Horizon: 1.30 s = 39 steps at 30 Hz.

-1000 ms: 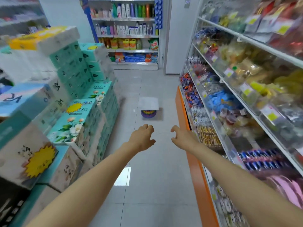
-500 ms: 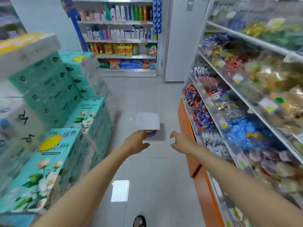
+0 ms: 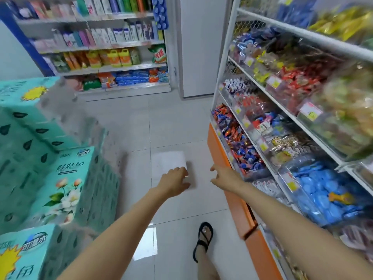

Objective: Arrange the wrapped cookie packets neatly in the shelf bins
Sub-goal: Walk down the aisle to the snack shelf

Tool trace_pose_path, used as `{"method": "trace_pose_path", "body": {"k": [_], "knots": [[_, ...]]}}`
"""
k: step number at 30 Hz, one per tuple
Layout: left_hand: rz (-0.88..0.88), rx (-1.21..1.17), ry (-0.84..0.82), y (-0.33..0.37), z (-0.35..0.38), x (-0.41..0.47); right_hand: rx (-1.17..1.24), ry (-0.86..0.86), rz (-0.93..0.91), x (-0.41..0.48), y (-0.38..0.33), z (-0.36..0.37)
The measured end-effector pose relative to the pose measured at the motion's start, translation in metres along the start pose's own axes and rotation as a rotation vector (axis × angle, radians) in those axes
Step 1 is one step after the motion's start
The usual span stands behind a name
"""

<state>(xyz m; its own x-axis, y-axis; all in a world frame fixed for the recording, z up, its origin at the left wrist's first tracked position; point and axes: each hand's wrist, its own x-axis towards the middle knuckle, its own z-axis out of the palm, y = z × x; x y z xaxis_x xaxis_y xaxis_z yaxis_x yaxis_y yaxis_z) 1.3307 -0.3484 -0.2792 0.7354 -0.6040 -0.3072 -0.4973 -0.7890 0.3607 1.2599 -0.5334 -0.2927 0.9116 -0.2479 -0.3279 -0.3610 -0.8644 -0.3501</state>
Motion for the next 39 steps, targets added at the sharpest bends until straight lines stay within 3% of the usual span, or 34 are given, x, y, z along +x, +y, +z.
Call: {"method": "trace_pose_path", "body": {"k": [12, 18, 26, 31, 39], "knots": [[0.085, 0.037, -0.113, 0.015, -0.071, 0.265, -0.037, -0.096, 0.01, 0.248, 0.071, -0.085], [0.122, 0.04, -0.15, 0.026, -0.091, 0.353, 0.023, -0.108, 0.05, 0.308, 0.098, -0.121], [0.228, 0.067, -0.127, 0.058, -0.097, 0.482, 0.213, 0.0, 0.208, 0.372, 0.14, -0.144], [0.353, 0.095, -0.194, 0.069, -0.091, 0.58, 0.33, 0.079, 0.31, 0.429, 0.164, -0.144], [0.698, 0.392, -0.454, 0.068, -0.104, 0.734, 0.508, 0.077, 0.536, 0.527, 0.177, -0.138]]}}
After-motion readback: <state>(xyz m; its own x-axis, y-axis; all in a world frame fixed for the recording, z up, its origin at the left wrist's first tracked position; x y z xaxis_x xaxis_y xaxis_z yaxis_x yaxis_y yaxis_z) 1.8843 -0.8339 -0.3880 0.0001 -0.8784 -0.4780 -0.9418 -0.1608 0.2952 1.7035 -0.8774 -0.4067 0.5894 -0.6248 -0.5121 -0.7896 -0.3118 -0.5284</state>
